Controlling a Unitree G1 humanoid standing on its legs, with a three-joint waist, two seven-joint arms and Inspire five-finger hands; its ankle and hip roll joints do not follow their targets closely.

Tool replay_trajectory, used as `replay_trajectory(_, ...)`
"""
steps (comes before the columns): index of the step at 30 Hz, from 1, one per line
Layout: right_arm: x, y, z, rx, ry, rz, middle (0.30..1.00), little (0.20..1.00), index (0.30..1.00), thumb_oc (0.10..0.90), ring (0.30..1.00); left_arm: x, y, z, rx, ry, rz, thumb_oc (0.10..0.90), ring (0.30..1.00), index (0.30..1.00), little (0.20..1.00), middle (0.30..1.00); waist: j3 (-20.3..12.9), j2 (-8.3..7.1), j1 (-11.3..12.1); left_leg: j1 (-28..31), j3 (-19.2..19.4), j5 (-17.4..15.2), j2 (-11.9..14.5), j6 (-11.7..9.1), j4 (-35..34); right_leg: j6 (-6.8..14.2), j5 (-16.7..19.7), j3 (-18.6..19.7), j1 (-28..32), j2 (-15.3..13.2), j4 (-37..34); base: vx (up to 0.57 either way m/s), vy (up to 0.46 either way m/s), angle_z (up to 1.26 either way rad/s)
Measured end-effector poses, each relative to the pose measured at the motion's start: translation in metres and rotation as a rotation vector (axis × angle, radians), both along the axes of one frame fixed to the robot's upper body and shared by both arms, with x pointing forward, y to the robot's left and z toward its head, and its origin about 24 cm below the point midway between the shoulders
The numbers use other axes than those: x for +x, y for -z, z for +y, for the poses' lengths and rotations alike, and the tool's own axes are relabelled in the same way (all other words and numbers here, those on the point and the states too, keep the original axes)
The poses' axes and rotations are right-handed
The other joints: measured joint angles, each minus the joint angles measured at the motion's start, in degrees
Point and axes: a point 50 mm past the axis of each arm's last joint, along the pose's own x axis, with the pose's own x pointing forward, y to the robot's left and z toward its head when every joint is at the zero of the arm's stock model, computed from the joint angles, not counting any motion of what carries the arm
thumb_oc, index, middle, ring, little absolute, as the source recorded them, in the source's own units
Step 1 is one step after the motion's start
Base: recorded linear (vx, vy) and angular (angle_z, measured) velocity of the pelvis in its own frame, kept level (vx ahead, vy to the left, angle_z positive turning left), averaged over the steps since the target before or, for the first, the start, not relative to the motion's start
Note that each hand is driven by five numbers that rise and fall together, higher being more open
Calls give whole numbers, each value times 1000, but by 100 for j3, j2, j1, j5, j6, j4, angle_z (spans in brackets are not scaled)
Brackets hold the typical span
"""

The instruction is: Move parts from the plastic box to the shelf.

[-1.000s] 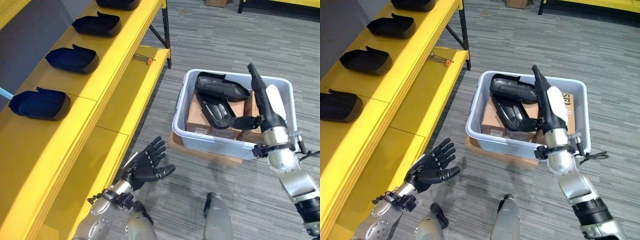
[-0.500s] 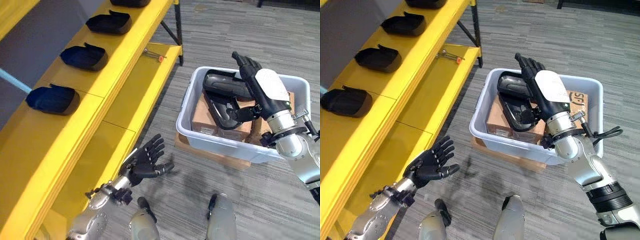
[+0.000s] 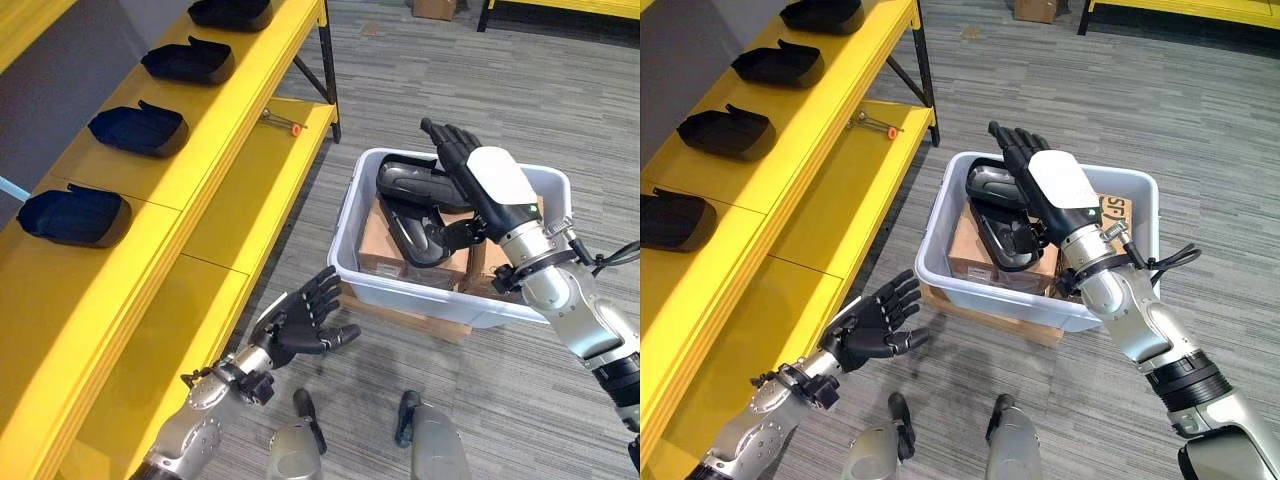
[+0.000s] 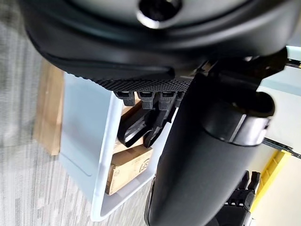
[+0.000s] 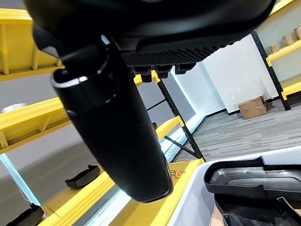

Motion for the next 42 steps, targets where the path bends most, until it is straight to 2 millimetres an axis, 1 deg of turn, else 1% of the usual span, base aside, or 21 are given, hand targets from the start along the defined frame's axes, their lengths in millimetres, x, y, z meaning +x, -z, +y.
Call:
replay_trajectory(7, 3, 2, -2, 57, 4, 79, 1000, 1000, 1000, 900, 1000, -3, 7, 3, 0, -13, 12, 900, 1000, 1000, 1000, 1000, 17, 10, 12, -46, 53, -44, -141, 61, -21, 113, 92, 17, -21, -64, -107, 55, 155, -2)
replay_trajectory(8, 3, 1, -1, 49, -3, 85, 1000, 1000, 1000, 900, 1000, -2, 6, 3, -6, -9, -1, 900, 1000, 1000, 1000, 1000, 60, -33, 57, -47, 94, -174, -128, 99, 124, 112, 102, -103, -49, -134, 48, 143, 47, -12)
replay_trajectory(11, 4, 1, 1, 37, -19, 107, 1000, 1000, 1000, 900, 1000, -3, 5, -1, -18, 31, -14, 900, 1000, 1000, 1000, 1000, 149, -155, 140, -8, 98, -637, -57, 63, 681, 35, 108, -581, -76, -348, 570, 205, -136, -25)
replay_trajectory(12, 4, 1, 2, 33, -22, 114, 1000, 1000, 1000, 900, 1000, -2, 4, -1, -20, 41, -18, 900, 1000, 1000, 1000, 1000, 175, -200, 162, 19, 134, -729, -11, 73, 818, 14, 121, -669, -97, -404, 699, 110, -249, -40)
replay_trajectory(14, 4, 4, 5, 36, -43, 141, 1000, 1000, 1000, 900, 1000, -4, 5, -3, -25, 56, -19, 900, 1000, 1000, 1000, 1000, 198, -355, 209, 102, 288, -875, 73, 28, 1038, -3, 109, -845, -36, -489, 643, -85, -386, -45)
replay_trajectory(15, 3, 5, 7, 33, -50, 144, 1000, 1000, 1000, 900, 1000, -3, 5, -3, -27, 58, -23, 900, 1000, 1000, 1000, 1000, 197, -408, 212, 66, 376, -835, 158, 25, 1073, -3, 51, -875, -24, -537, 468, -252, -630, -29)
replay_trajectory(16, 4, 5, 6, 29, -49, 145, 1000, 1000, 1000, 900, 1000, 0, 3, -6, -31, 59, -38, 900, 1000, 1000, 1000, 1000, 204, -401, 173, -63, 383, -814, 217, 49, 1126, 43, -158, -840, -121, -606, 497, -238, -584, -10)
replay_trajectory(17, 4, 5, 7, 19, -44, 150, 1000, 1000, 1000, 900, 1000, 5, 0, -9, -31, 57, -54, 900, 1000, 1000, 1000, 1000, 224, -356, 168, -213, 318, -790, 274, 38, 1192, 213, -238, -582, -233, -693, 520, -130, -466, 6)
replay_trajectory(18, 6, 1, 11, -5, -53, 143, 1000, 1000, 1000, 900, 1000, 14, -8, -10, -18, 51, -85, 900, 1000, 1000, 1000, 1000, 261, -286, 173, -462, 247, -757, 388, 12, 1315, 429, -241, -211, -433, -849, 504, -41, -226, 3)
replay_trajectory(19, 7, -1, 15, -11, -67, 143, 1000, 1000, 1000, 900, 1000, 18, -13, -9, -9, 42, -105, 900, 1000, 1000, 1000, 1000, 266, -291, 196, -608, 223, -745, 427, 9, 1388, 529, -139, -106, -478, -958, 339, -66, -274, -5)
replay_trajectory(20, 8, 0, 21, -14, -86, 149, 1000, 1000, 1000, 900, 1000, 23, -19, -4, 13, 25, -128, 900, 1000, 1000, 1000, 1000, 290, -388, 245, -720, 200, -702, 432, -68, 1447, 582, 376, -197, -369, -1169, -97, -74, -319, -21)
replay_trajectory(21, 11, 0, 27, -29, -103, 158, 1000, 1000, 1000, 900, 1000, 25, -19, -1, 17, -3, -134, 900, 1000, 1000, 1000, 1000, 380, -273, 295, -722, 133, -601, 624, -179, 1430, 720, 708, -415, -421, -1086, -31, -71, -378, -16)
replay_trajectory(22, 12, 0, 31, -47, -113, 168, 1000, 1000, 1000, 900, 1000, 25, -18, 2, 21, -23, -130, 900, 1000, 1000, 1000, 1000, 415, -188, 243, -725, 104, -514, 750, -203, 1277, 609, 593, -447, -444, -946, -6, -18, -299, -13)
replay_trajectory(23, 12, 0, 32, -66, -112, 168, 1000, 1000, 1000, 900, 1000, 22, -15, 4, 14, -34, -120, 900, 1000, 1000, 1000, 1000, 434, -150, 197, -706, 74, -382, 800, -188, 1066, 516, 501, -486, -539, -867, 109, -1, -188, 1)
replay_trajectory(25, 13, 0, 28, -92, -86, 173, 1000, 1000, 1000, 900, 1000, 16, -8, 3, 0, -37, -92, 900, 1000, 1000, 1000, 1000, 442, -133, 108, -621, 49, -130, 826, -224, 724, 378, 343, -534, -686, -820, 337, 28, -182, -1)
replay_trajectory(28, 16, 2, 15, -122, -33, 207, 1000, 1000, 1000, 900, 1000, 8, 2, 0, -27, -45, -55, 900, 1000, 1000, 1000, 1000, 447, -98, 5, -467, 43, 48, 876, -322, 472, 273, 104, -591, -718, -805, 635, 37, -129, 5)
replay_trajectory(30, 16, 0, 10, -135, -13, 205, 1000, 1000, 1000, 900, 1000, 5, 4, 1, -30, -45, -47, 900, 1000, 1000, 1000, 1000, 447, -97, 9, -439, 48, 63, 864, -346, 455, 253, -6, -556, -785, -853, 808, 69, -72, 0)
replay_trajectory(33, 16, 0, 11, -142, -18, 208, 1000, 1000, 1000, 900, 1000, 5, 3, 2, -30, -41, -49, 900, 1000, 1000, 1000, 1000, 452, -86, 12, -441, 48, 75, 773, -365, 442, 269, -94, -466, -897, -931, 995, 39, -53, 4)
replay_trajectory(35, 15, 0, 12, -159, -17, 202, 1000, 1000, 1000, 900, 1000, 5, 3, 1, -24, -36, -49, 900, 1000, 1000, 1000, 1000, 478, -19, 13, -449, 50, 76, 727, -371, 422, 289, -114, -452, -916, -980, 1042, 36, -35, 8)
replay_trajectory(38, 15, 0, 12, -178, -13, 196, 1000, 1000, 1000, 900, 1000, 5, 1, 1, -21, -31, -55, 900, 1000, 1000, 1000, 1000, 478, -6, 18, -551, 27, 77, 672, -371, 443, 291, -139, -428, -1029, -1052, 1135, 15, -19, 7)
replay_trajectory(42, 17, 9, 12, -205, 6, 282, 1000, 1000, 1000, 900, 1000, 6, 2, -1, -13, -18, -32, 900, 1000, 1000, 1000, 1000, 487, 9, 17, -753, -13, 81, 591, -370, 510, 275, -165, -368, -1263, -1162, 1286, 9, 4, 4)
